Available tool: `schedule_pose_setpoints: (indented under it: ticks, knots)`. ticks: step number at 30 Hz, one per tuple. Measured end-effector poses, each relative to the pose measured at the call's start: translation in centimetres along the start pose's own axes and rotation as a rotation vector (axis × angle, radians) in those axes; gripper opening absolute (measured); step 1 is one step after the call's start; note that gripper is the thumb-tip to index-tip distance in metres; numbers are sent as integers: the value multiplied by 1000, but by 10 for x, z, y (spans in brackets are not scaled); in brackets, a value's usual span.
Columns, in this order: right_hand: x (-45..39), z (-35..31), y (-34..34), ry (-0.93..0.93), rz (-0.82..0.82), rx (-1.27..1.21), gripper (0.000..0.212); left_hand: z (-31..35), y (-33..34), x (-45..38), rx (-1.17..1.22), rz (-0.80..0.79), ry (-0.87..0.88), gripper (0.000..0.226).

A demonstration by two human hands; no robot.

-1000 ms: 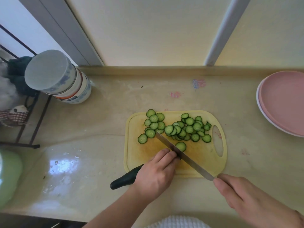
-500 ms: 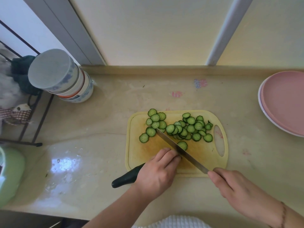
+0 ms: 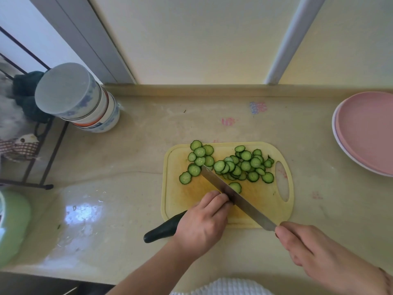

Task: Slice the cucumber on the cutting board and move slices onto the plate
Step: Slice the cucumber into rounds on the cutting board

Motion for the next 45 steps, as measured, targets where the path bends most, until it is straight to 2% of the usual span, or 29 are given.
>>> schedule_pose_setpoints:
  ticks: [5,10,16,19,23,34,45]
  knots:
    - [-13,4,12,-8,17,34,66,0,1,0,0,2,-3,20]
    - [-18,7,18,-1,51,43,59,-1,1,1,3,-3,-10,20]
    - [-16,12,9,13,105,36,69,-1,1,0,14,13,-16,18]
    - [-11,7,6,14,82,-7,74,-1,2,1,24,14,-21,19]
    - [1,-2,2,26,21,-68,69,-1,1,0,31,12,-29,18]
    - [5,-9,1,20,-17,-6,56,0,0,-1,39,19,-42,16]
    - [-20,1,18,9,17,55,58,1,-1,-3,46,24,-41,16]
Point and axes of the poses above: each hand's wrist, its own x-axis away from the middle knuckle, its own y-axis out of the palm, z = x × y, the point moved 2 cm from there along -x, towards the middle knuckle, and after that the axes turned 2 degrees about y, right-handed, at the moved point
